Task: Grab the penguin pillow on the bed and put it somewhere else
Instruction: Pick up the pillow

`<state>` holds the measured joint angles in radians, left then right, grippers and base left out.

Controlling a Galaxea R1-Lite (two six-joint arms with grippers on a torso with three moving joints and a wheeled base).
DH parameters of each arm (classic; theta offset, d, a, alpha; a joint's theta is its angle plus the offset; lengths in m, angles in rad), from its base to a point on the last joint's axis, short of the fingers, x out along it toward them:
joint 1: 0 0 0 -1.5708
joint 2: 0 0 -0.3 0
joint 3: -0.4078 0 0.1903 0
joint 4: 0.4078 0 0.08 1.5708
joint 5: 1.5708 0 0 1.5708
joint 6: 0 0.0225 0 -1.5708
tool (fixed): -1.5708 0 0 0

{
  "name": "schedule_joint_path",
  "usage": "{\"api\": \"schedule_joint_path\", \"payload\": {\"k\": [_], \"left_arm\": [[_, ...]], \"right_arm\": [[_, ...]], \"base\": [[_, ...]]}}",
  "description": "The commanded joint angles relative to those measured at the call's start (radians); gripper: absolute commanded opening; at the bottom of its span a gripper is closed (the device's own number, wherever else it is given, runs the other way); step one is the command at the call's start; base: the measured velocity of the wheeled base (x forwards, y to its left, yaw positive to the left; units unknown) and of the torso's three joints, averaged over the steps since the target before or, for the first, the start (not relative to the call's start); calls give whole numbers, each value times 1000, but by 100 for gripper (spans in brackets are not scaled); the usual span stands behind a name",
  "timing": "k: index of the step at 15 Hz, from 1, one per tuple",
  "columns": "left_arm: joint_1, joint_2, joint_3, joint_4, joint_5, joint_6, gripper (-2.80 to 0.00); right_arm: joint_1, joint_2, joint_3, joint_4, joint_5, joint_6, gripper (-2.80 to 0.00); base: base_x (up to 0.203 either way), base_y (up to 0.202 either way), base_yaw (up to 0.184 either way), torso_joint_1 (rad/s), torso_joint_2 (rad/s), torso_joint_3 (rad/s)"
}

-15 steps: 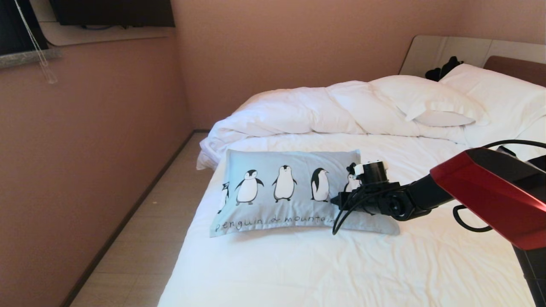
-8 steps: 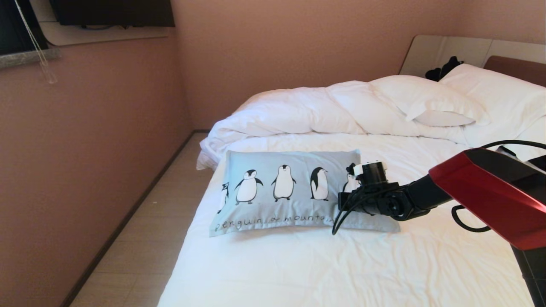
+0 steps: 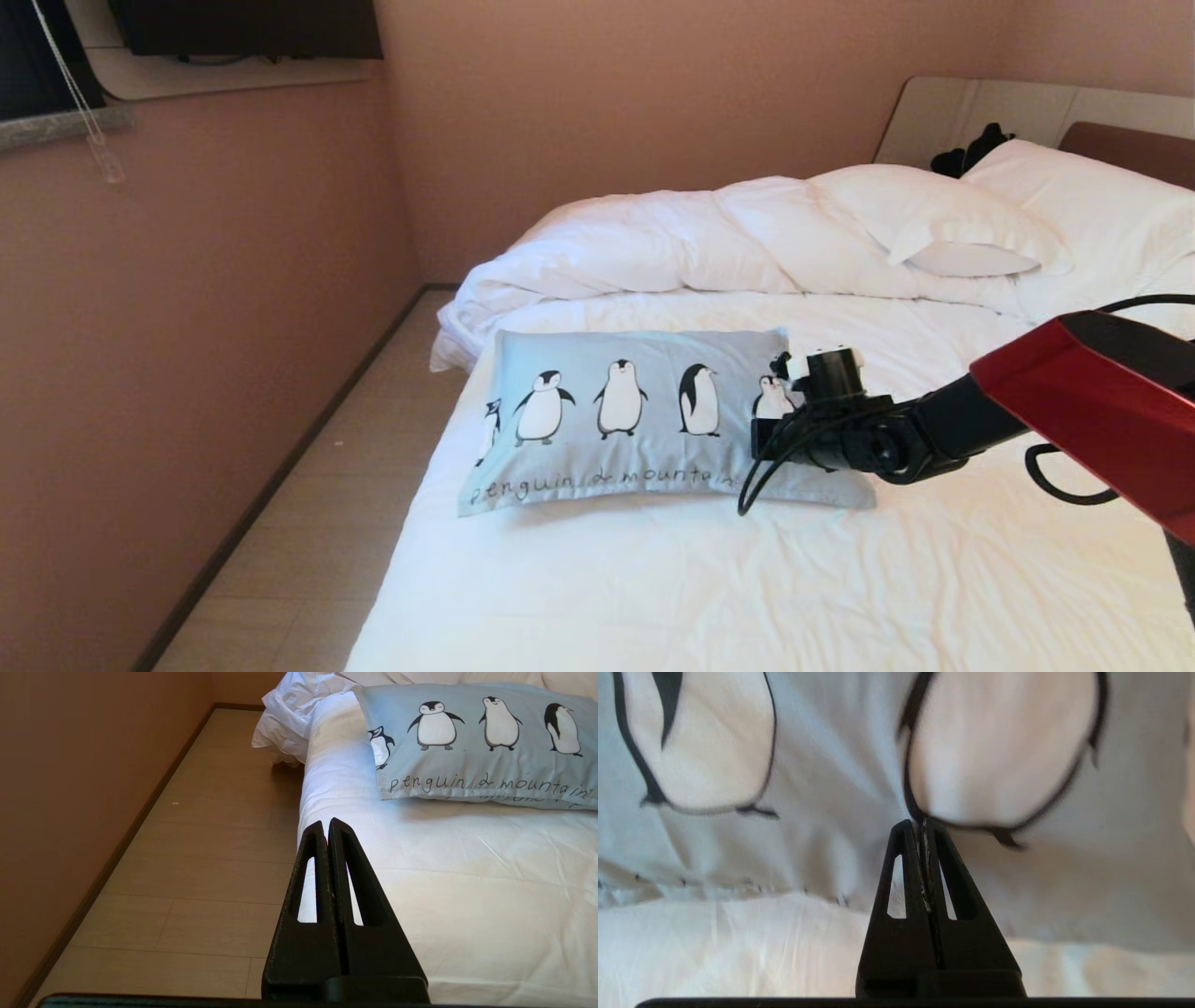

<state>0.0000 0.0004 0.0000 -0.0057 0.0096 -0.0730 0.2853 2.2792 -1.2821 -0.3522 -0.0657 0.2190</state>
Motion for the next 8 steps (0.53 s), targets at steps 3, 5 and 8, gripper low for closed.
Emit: {"api": "schedule_joint_path", "payload": {"k": [3, 5, 8], "left_arm": [[0, 1, 3, 0, 1, -1, -280], [0, 1, 3, 0, 0, -1, -280], [0, 0, 3, 0, 0, -1, -280]], "right_arm": [[-40, -88, 92, -2, -43, 13, -280], [-54, -105, 136, -5, -97, 18, -280], [-79, -159, 234, -6, -107, 7, -280]], "base": [[0, 0, 0, 0, 0, 0], [0, 0, 0, 0, 0, 0], [0, 0, 0, 0, 0, 0]]}}
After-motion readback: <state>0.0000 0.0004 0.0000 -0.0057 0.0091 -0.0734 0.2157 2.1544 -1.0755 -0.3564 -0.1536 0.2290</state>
